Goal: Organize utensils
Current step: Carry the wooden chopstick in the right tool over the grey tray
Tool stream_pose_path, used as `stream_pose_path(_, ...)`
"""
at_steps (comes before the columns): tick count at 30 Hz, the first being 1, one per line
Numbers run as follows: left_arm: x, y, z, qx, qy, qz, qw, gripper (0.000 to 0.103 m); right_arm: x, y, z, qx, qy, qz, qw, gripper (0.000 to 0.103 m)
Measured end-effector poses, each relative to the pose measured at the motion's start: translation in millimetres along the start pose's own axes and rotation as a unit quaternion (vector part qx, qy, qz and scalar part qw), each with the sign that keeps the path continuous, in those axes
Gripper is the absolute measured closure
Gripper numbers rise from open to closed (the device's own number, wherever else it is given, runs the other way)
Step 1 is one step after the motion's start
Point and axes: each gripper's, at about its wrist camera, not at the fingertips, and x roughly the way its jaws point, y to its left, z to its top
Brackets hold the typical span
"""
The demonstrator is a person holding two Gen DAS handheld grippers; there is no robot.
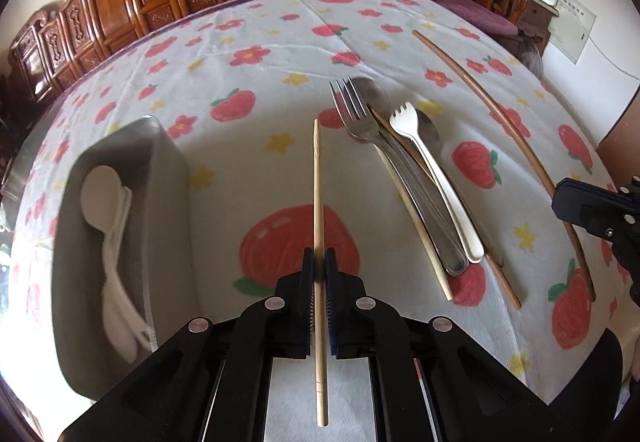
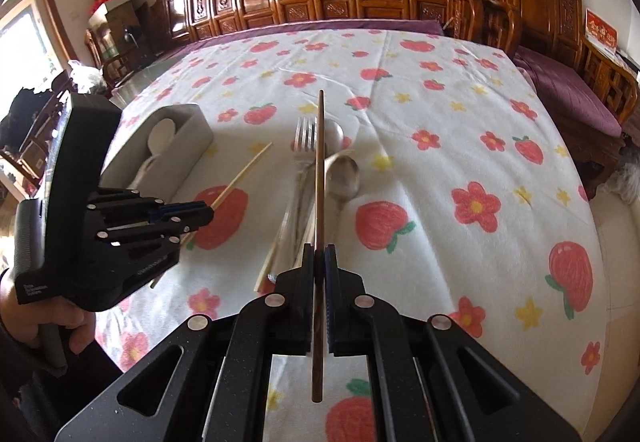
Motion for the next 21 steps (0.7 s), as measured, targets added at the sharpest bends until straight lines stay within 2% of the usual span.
stream_pose_path(13, -74.3, 32.9, -0.5, -0.008, -0.046, 0.015, 0.9988, 0.099, -30.5, 35.8, 9.5, -0.035, -0.029, 0.016, 0.999, 0.097)
stream_pose_path(21, -95.0, 61.9, -2.0, -0.029, -0.061, 0.02, 0.9975, 0.099, -41.6, 55.9, 9.9, -0.05, -0.037, 0.03, 0.998, 0.097)
